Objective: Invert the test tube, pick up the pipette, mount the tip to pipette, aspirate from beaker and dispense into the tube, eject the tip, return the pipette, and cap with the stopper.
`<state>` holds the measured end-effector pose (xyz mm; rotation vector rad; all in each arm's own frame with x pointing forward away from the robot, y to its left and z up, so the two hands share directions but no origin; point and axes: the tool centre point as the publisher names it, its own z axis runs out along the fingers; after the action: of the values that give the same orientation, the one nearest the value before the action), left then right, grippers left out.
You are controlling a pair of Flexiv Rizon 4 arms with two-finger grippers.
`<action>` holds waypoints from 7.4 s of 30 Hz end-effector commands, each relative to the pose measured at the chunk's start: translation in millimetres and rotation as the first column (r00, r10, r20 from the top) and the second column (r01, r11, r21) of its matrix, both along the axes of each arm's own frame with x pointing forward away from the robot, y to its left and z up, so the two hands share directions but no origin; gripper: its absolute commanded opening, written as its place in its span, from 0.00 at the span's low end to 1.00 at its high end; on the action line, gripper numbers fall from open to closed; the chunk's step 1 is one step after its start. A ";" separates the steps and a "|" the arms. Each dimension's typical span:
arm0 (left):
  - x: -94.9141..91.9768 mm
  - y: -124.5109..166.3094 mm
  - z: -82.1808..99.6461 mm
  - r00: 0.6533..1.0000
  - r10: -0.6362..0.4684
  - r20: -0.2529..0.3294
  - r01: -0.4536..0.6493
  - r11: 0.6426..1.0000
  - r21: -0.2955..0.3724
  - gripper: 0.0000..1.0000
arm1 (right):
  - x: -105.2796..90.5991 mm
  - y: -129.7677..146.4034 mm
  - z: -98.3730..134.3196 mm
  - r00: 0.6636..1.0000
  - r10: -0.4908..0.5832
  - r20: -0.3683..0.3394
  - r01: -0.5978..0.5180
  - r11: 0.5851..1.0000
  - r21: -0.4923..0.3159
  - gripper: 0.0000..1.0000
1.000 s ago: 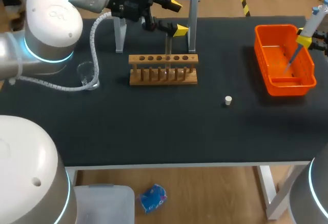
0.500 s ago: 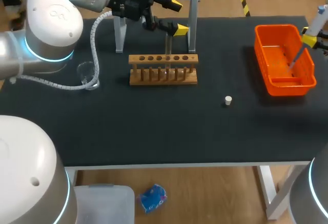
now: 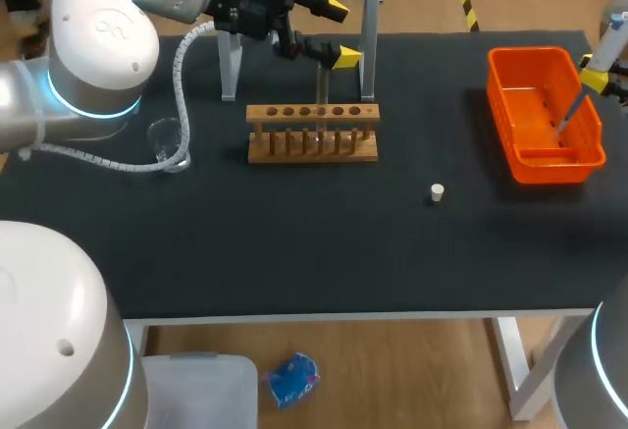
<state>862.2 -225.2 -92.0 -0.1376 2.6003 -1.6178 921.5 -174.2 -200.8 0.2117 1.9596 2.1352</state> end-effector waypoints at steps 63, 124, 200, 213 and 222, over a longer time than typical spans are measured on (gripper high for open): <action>35.2 -152.7 41.6 0.972 -0.219 0.086 0.219 0.976 0.013 1.00 | 4.7 -3.1 0.9 1.000 0.016 0.005 -0.015 1.000 -0.024 0.00; 80.5 -304.4 34.1 0.935 -0.344 0.083 0.344 0.939 0.006 1.00 | 6.2 -5.9 -0.5 1.000 0.017 0.004 -0.017 0.999 -0.044 0.00; 58.4 -377.6 9.9 0.887 -0.450 0.104 0.461 0.848 -0.263 0.00 | 6.2 -5.9 -0.5 1.000 0.017 0.004 -0.017 0.999 -0.044 0.00; 55.2 -367.8 8.5 0.896 -0.432 0.099 0.442 0.858 -0.262 0.00 | 6.2 -5.9 -0.5 1.000 0.017 0.004 -0.017 0.999 -0.044 0.00; 55.2 -367.4 4.0 0.897 -0.433 0.083 0.440 0.864 -0.246 0.00 | 6.2 -5.9 -0.5 1.000 0.017 0.004 -0.017 0.999 -0.044 0.00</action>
<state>918.7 -593.4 -88.3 0.4981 2.5046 -2.0880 926.9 -179.5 -202.4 0.1859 2.0095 2.0985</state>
